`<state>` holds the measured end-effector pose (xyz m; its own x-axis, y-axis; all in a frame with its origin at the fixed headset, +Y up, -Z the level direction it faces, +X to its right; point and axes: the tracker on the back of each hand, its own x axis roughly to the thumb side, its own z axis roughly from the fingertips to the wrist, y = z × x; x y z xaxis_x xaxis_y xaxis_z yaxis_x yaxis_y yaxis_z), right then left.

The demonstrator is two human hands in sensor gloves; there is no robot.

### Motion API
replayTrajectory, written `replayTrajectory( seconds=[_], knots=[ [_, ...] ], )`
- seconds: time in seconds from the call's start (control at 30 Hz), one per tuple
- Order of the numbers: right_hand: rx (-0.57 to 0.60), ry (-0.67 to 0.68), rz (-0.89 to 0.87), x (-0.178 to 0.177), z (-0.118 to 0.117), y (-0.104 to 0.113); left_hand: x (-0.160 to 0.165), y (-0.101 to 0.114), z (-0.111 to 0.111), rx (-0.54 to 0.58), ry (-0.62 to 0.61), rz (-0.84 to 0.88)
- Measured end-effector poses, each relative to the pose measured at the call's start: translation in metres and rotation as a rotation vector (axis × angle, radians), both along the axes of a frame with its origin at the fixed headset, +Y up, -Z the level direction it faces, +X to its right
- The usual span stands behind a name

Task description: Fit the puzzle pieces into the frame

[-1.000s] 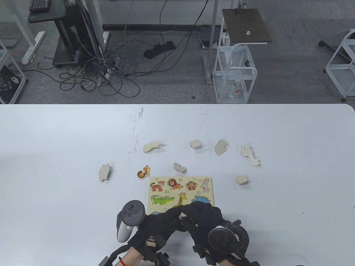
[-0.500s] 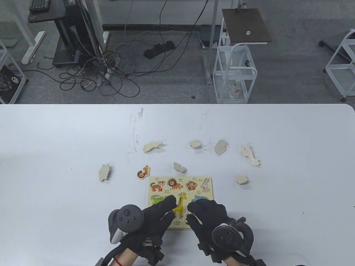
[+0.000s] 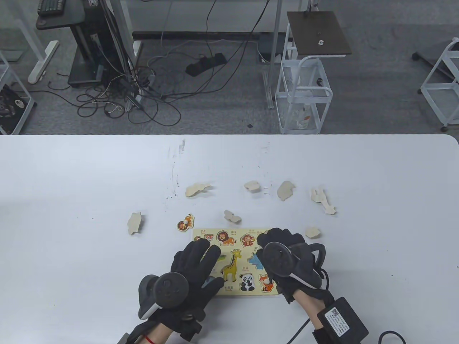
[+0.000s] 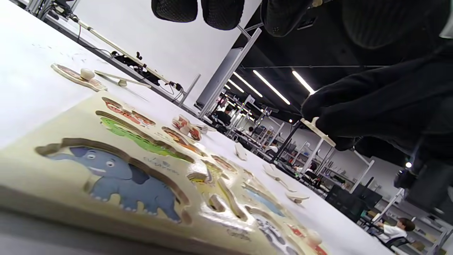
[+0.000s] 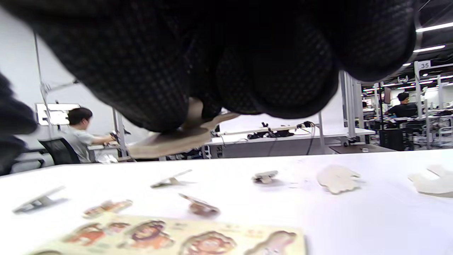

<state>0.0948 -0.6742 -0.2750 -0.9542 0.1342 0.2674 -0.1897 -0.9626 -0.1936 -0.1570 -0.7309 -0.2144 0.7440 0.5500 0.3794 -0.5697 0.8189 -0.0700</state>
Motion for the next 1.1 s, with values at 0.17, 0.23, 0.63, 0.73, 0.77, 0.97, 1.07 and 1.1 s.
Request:
replayTrajectory(
  seconds=[0.17, 0.23, 0.63, 0.73, 0.77, 0.97, 1.07, 1.1],
  knots=[
    [-0.066, -0.057, 0.123, -0.007, -0.028, -0.021, -0.001, -0.003, 0.0, -0.007, 0.008, -0.001],
    [-0.068, -0.071, 0.173, -0.008, -0.036, -0.03, 0.001, -0.006, -0.001, -0.019, 0.003, -0.024],
    [-0.089, -0.094, 0.319, -0.022, -0.056, -0.058, 0.003, -0.009, -0.001, -0.013, 0.001, -0.058],
    [-0.082, -0.096, 0.341, -0.023, -0.058, -0.061, 0.005, -0.008, -0.001, -0.016, -0.009, -0.066],
    [-0.086, -0.093, 0.344, -0.023, -0.059, -0.062, 0.005, -0.008, -0.001, -0.016, -0.011, -0.067],
    [-0.1, -0.088, 0.364, -0.025, -0.061, -0.064, 0.005, -0.009, -0.001, -0.02, -0.011, -0.068],
    [-0.099, -0.09, 0.366, -0.025, -0.06, -0.063, 0.005, -0.008, -0.001, -0.02, -0.011, -0.071],
    [-0.101, -0.092, 0.367, -0.025, -0.06, -0.063, 0.005, -0.008, -0.001, -0.02, -0.01, -0.072]
  ],
)
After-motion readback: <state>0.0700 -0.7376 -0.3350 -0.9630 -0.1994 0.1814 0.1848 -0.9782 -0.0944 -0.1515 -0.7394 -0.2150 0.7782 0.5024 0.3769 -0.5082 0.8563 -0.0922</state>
